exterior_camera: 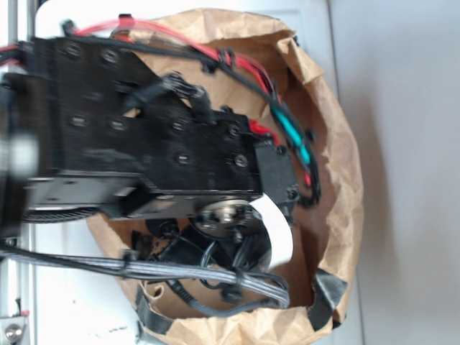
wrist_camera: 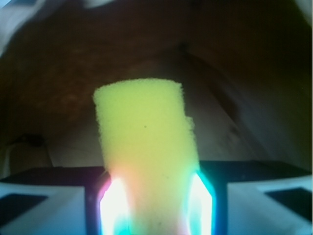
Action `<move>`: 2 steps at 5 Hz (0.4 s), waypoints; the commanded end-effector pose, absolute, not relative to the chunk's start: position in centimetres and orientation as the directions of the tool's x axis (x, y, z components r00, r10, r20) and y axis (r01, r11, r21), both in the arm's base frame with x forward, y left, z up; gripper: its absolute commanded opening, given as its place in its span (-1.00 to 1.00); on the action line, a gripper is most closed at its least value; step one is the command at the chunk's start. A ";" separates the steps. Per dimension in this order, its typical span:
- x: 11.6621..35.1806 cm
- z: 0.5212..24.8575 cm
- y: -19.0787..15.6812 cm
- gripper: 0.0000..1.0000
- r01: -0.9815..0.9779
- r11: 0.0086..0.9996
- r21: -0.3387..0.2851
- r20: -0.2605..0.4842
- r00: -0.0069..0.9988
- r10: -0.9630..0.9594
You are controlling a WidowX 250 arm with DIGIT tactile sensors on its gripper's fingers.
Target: Grab the green sponge.
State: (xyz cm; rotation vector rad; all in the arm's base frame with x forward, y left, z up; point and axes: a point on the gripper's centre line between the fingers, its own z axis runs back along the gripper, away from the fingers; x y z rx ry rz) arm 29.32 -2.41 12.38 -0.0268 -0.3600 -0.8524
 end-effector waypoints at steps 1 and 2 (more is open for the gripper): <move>28.2 18.6 -0.2 -1.00 0.421 0.902 0.092 0.362 0.830 -0.424; 28.1 19.7 0.5 -1.00 0.291 0.955 0.057 0.374 0.881 -0.290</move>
